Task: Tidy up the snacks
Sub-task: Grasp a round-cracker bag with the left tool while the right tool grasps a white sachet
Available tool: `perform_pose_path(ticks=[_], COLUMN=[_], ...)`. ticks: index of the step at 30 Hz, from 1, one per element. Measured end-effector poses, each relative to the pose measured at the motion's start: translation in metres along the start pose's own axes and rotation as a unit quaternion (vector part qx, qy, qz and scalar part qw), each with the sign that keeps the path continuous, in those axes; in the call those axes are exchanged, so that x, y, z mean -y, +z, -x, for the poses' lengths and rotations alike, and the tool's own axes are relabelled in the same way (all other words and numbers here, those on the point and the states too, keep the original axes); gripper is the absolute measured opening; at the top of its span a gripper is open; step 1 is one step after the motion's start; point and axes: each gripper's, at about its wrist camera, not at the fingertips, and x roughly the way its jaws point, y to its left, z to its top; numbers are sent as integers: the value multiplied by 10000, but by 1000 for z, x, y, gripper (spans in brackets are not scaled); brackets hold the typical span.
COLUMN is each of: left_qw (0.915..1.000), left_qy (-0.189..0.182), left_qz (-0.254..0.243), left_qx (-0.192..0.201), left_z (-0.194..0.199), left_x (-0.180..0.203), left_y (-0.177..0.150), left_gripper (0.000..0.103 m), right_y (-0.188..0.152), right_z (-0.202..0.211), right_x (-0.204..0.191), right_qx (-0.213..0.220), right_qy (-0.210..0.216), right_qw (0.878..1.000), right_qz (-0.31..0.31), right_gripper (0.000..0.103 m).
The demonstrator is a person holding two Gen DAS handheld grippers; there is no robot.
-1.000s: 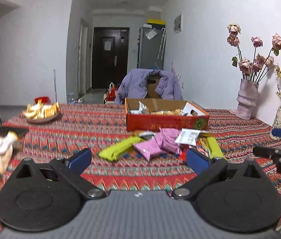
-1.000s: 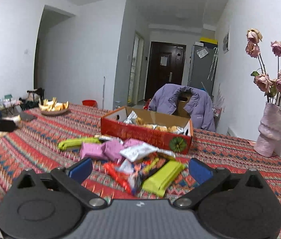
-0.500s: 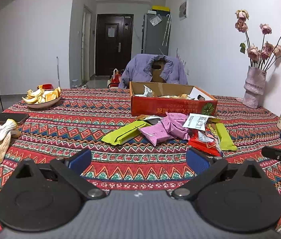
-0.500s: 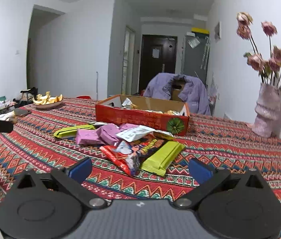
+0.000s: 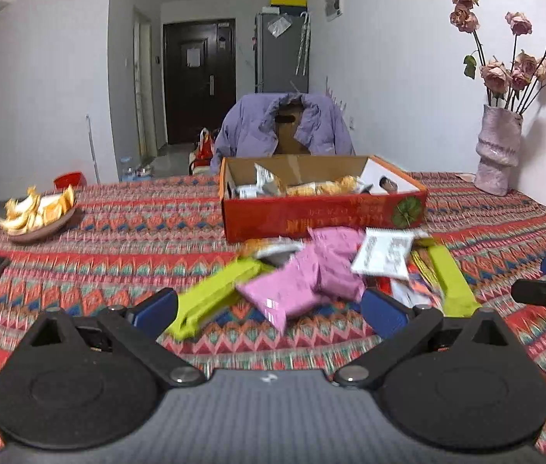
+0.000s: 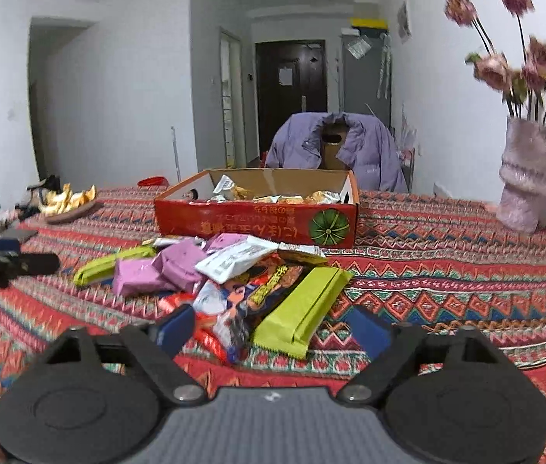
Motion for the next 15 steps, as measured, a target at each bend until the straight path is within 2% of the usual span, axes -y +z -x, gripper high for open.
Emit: perform_pose_path(ticks=[3, 8, 10, 11, 12, 15], left_qw=[9999, 9994, 9993, 9992, 9991, 9986], left_qy=[73, 15, 81, 127, 155, 231], left_qz=[61, 335, 354, 359, 370, 428], left_qx=[-52, -108, -112, -119, -127, -212], left_z=[-22, -43, -46, -48, -49, -51], left_x=[-2, -13, -19, -21, -24, -35], left_y=[10, 20, 22, 23, 24, 24], left_gripper=[103, 103, 103, 103, 103, 103], right_y=[8, 26, 30, 32, 34, 38], right_z=[-27, -85, -114, -130, -143, -175], right_x=[0, -23, -33, -38, -42, -58], right_qx=[-82, -78, -222, -288, -363, -375], right_qy=[238, 464, 453, 417, 283, -384], right_qw=[9986, 9977, 9971, 9969, 9972, 9979], right_qz=[-460, -480, -567, -599, -596, -358], right_gripper=[84, 83, 82, 80, 74, 72])
